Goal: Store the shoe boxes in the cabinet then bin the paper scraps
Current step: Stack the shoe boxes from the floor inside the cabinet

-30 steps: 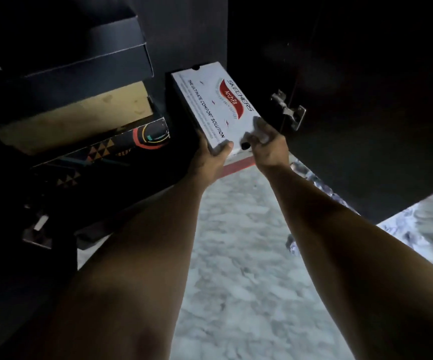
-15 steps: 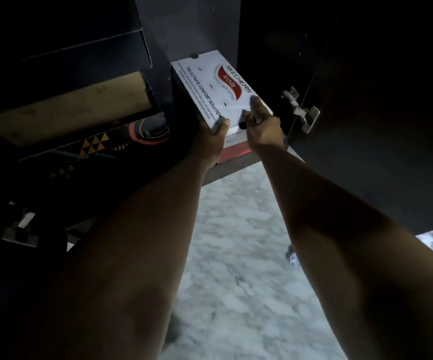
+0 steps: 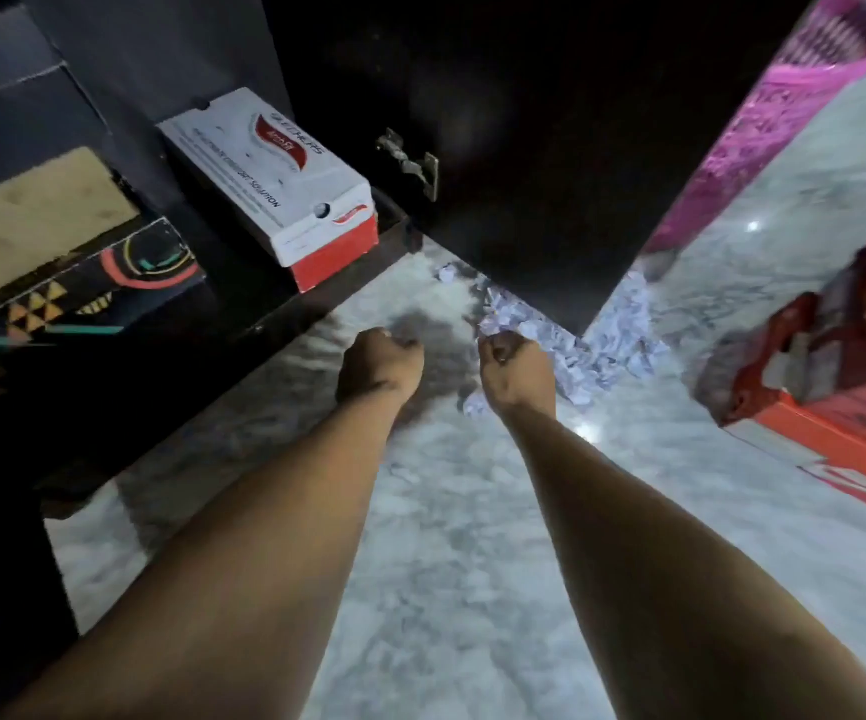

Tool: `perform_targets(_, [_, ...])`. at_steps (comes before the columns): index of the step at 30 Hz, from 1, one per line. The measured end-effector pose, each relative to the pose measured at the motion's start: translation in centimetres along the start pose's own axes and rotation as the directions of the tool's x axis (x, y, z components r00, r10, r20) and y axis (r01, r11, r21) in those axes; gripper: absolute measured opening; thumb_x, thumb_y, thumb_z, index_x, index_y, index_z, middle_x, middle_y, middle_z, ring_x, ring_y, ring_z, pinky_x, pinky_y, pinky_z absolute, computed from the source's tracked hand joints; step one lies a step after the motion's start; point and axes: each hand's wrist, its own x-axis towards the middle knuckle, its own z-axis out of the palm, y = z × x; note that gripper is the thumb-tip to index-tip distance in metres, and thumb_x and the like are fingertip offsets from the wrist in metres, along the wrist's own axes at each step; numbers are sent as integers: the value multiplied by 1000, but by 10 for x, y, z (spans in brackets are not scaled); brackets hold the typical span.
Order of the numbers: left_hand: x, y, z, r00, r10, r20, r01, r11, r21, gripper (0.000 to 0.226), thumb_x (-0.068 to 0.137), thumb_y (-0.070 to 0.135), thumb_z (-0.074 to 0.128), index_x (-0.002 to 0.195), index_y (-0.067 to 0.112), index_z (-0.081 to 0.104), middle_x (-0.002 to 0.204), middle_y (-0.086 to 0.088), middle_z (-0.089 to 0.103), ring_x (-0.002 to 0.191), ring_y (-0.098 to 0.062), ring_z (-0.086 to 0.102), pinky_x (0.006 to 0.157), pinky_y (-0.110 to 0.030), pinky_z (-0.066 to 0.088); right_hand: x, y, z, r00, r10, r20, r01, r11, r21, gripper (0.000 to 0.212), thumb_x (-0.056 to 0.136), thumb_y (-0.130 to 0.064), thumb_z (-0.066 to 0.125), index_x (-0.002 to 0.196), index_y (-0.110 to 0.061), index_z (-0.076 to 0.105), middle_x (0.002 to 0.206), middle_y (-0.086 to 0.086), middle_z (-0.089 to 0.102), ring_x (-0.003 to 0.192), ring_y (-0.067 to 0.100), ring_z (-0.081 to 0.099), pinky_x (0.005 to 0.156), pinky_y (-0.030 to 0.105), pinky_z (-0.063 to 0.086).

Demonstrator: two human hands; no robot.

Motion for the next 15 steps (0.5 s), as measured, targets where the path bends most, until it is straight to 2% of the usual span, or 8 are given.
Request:
perform_targets(2, [-34, 11, 27, 991, 55, 126, -61, 997, 47, 30, 82, 45, 58, 73, 16, 60, 95, -14, 71, 84, -35, 64, 68, -29, 43, -22, 44, -35, 997, 69, -32, -71, 996, -55, 28, 97, -38, 52, 87, -17, 67, 97, 13, 74, 96, 37, 67, 77, 34, 51])
perform_targets(4, [-72, 27, 55, 966, 92, 243, -110, 992, 62, 34, 79, 48, 60, 67, 17, 57, 93, -17, 70, 84, -36, 65, 66, -29, 43, -46, 85, -83, 985, 145, -95, -153, 985, -83, 29, 93, -40, 50, 78, -18, 59, 89, 12, 71, 91, 36, 66, 77, 37, 53])
perform_targets(6, [-109, 47, 81, 920, 123, 373, -166, 983, 85, 36, 82, 53, 64, 77, 18, 64, 96, -15, 70, 88, -34, 66, 70, -30, 48, -76, 112, -144, 973, 181, -140, -200, 971, -133, 32, 88, -44, 47, 70, -18, 52, 77, 8, 61, 84, 35, 63, 75, 38, 53])
perform_targets(8, [-151, 76, 102, 842, 155, 518, -243, 964, 107, 42, 79, 58, 64, 90, 17, 66, 101, -10, 71, 92, -32, 69, 78, -34, 58, -110, 136, -216, 957, 230, -177, -263, 946, -191, 32, 87, -41, 49, 68, -17, 55, 72, 9, 55, 82, 36, 65, 70, 36, 49])
perform_targets(10, [-199, 111, 118, 760, 212, 615, -334, 939, 89, 39, 75, 51, 62, 88, 15, 65, 104, -14, 73, 94, -33, 70, 81, -39, 61, -149, 160, -291, 930, 288, -228, -342, 906, -251, 29, 92, -36, 53, 80, -13, 67, 80, 17, 65, 88, 38, 69, 68, 34, 45])
perform_targets(12, [-257, 145, 133, 678, 280, 680, -413, 910, 37, 30, 74, 44, 61, 86, 17, 65, 107, -15, 72, 100, -34, 69, 84, -40, 59, -198, 186, -365, 882, 343, -322, -431, 864, -261, 28, 97, -34, 54, 87, -14, 71, 90, 20, 70, 95, 39, 70, 69, 32, 40])
perform_targets(13, [-288, 161, 141, 642, 309, 702, -446, 895, 14, 32, 72, 43, 60, 91, 18, 66, 109, -14, 72, 103, -34, 68, 86, -41, 58, -224, 200, -396, 848, 372, -377, -477, 845, -240, 29, 99, -34, 55, 94, -12, 73, 98, 22, 72, 100, 40, 70, 71, 33, 42])
perform_targets(15, [-343, 183, 165, 570, 346, 745, -518, 855, -1, 47, 71, 44, 59, 107, 15, 68, 113, -15, 71, 103, -36, 69, 82, -40, 58, -269, 231, -446, 752, 472, -460, -590, 794, -150, 34, 101, -35, 55, 113, -10, 74, 116, 22, 73, 112, 41, 67, 85, 37, 49])
